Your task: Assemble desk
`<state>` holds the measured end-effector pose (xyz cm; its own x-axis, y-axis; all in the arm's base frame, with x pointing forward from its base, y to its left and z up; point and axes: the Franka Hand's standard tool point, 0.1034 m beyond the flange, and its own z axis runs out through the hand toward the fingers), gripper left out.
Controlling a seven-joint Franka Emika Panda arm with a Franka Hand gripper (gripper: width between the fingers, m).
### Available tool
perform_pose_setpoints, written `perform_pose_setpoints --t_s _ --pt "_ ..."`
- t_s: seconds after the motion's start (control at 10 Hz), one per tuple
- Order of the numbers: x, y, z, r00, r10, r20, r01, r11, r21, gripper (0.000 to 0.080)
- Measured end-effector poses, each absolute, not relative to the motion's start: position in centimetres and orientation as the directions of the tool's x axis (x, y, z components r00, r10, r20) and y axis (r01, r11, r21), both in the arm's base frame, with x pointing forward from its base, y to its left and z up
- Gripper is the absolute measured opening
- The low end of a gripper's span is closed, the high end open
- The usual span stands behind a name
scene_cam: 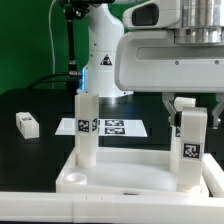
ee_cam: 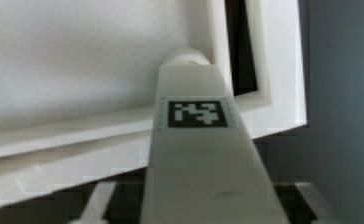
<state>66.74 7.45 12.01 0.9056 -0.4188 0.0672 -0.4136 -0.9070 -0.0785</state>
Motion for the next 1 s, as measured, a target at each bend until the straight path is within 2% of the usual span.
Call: perform_pose_setpoints --t_s 0.1,0.4,0.6,1.0 --pt "66.7 7.6 12.0 0.834 -0.549 0.057 -0.543 -0.835 -0.089 0.0288" --pt "66.6 7.9 11.9 0.671 -0.74 0.038 -0.735 -0.672 -0.096 0.0289" --pt "66.5 8.1 11.9 0.488 -0.873 0.015 -0.868 -0.487 -0.096 0.029" --pt "66.4 8.9 11.8 0.222 -0.975 -0.024 -0.971 -0.219 -0.091 0.029"
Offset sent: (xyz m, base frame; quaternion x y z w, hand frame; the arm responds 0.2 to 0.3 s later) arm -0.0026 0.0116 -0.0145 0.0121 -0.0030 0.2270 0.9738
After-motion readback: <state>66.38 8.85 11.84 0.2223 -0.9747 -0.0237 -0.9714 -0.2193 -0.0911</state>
